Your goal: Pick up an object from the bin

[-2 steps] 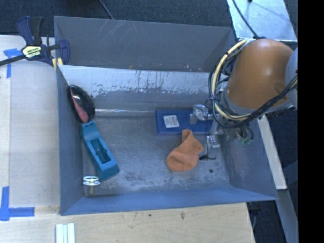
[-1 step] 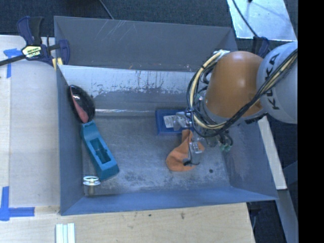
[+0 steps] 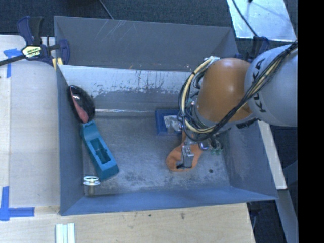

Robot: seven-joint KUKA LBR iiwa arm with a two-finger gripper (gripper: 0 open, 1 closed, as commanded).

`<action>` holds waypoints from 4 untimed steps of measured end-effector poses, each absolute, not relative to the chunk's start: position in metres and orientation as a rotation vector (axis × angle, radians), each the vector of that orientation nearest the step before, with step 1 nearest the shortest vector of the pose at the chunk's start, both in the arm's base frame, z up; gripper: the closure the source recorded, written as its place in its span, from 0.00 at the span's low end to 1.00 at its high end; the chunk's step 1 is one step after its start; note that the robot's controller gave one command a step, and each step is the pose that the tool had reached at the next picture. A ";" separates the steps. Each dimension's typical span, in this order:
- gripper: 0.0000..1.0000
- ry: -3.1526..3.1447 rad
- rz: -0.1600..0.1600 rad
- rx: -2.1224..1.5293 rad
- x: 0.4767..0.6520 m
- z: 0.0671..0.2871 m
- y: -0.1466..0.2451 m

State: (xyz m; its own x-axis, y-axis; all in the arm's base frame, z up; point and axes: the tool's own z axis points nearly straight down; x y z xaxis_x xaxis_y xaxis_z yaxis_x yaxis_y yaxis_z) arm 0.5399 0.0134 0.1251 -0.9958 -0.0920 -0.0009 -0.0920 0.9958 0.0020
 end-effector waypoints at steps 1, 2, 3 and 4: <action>0.00 3.137 0.000 -0.143 0.546 0.099 -0.002; 1.00 3.125 0.000 -0.258 0.552 0.071 -0.025; 1.00 3.125 0.000 -0.259 0.552 0.071 -0.025; 1.00 3.130 -0.001 -0.228 0.534 0.208 -0.037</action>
Offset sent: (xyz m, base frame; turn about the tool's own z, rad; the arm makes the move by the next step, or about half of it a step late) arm 0.0108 -0.0381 -0.0551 -0.0733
